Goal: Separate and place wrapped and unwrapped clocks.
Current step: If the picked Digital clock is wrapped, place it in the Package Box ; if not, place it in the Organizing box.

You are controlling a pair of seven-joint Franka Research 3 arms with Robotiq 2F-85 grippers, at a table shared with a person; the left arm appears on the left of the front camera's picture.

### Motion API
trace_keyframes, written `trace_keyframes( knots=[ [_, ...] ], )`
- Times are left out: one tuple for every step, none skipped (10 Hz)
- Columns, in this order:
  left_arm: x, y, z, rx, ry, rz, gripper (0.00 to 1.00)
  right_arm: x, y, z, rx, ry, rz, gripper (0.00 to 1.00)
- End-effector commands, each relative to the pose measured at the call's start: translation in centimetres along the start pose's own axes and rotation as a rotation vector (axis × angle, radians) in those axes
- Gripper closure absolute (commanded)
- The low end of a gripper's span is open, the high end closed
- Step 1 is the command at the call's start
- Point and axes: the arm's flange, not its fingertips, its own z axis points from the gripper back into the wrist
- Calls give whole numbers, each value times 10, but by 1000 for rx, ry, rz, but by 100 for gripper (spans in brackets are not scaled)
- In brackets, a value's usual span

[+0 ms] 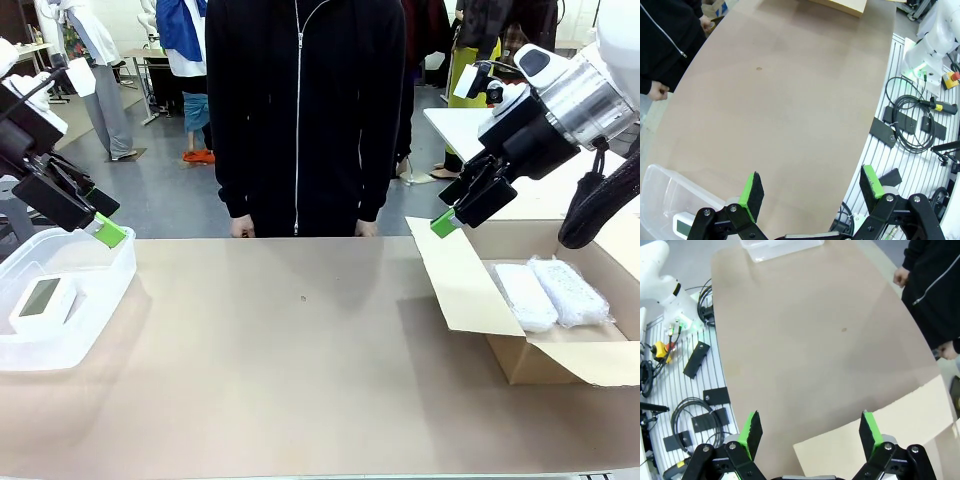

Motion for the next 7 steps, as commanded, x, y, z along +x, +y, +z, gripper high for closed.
trace_keyframes(
  knots=[
    [1, 0, 0, 12, 7, 6, 0, 0, 0, -1, 5, 1, 1, 0],
    [1, 0, 0, 12, 7, 6, 0, 0, 0, -1, 5, 1, 1, 0],
    [1, 0, 0, 12, 7, 6, 0, 0, 0, -1, 5, 1, 1, 0],
    [1, 0, 0, 12, 7, 6, 0, 0, 0, -1, 5, 1, 1, 0],
    [1, 0, 0, 12, 7, 6, 0, 0, 0, -1, 5, 1, 1, 0],
    [1, 0, 0, 12, 7, 6, 0, 0, 0, -1, 5, 1, 1, 0],
    [1, 0, 0, 12, 7, 6, 0, 0, 0, -1, 5, 1, 1, 0]
  ],
)
